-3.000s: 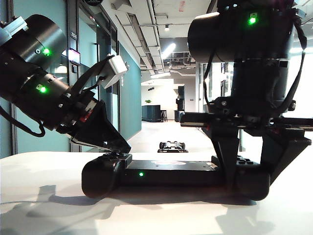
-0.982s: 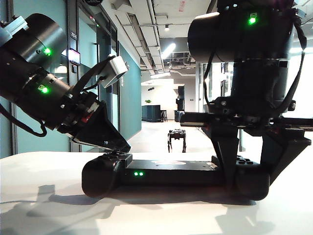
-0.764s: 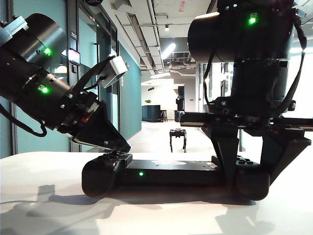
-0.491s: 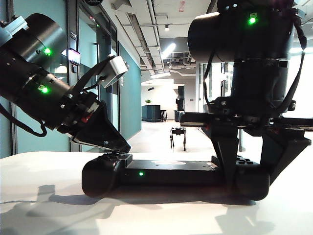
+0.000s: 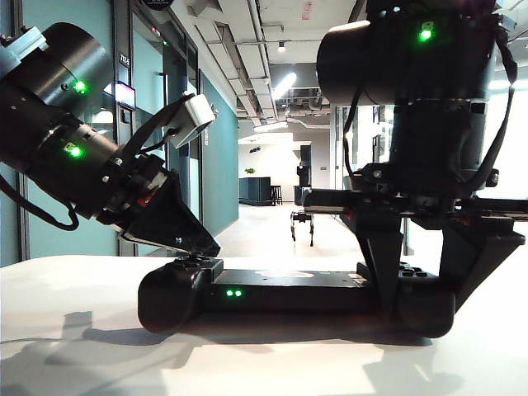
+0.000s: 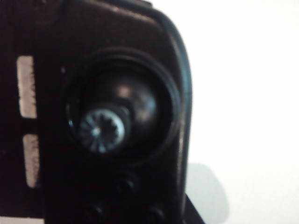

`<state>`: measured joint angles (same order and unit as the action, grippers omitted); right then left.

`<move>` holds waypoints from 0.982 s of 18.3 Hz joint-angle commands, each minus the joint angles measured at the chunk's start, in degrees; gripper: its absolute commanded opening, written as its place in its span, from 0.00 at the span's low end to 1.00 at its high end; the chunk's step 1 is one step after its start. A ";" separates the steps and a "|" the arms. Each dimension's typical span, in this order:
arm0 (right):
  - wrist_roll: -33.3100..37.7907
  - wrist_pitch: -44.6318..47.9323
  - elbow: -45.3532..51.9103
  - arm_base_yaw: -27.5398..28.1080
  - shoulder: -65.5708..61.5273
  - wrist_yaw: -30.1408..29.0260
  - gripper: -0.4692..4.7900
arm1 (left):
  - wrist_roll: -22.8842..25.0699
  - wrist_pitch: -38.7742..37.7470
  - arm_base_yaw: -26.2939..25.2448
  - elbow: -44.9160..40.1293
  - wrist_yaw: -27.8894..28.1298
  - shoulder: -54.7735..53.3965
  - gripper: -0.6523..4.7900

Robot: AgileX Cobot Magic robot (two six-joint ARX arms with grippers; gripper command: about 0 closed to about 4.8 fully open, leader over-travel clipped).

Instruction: Push the left joystick on the remote control sitting on the white table forward to make the robot dog walk in a straight line until it approaches the door.

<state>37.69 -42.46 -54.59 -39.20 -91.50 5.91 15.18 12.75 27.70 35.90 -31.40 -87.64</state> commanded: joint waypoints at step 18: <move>-7.43 -7.34 -4.57 -0.09 0.42 2.14 0.80 | -15.23 -38.03 -0.04 16.06 22.62 45.35 0.11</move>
<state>31.35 -48.18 -58.15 -39.22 -91.64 7.22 0.27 -24.86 27.66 51.75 -8.91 -42.72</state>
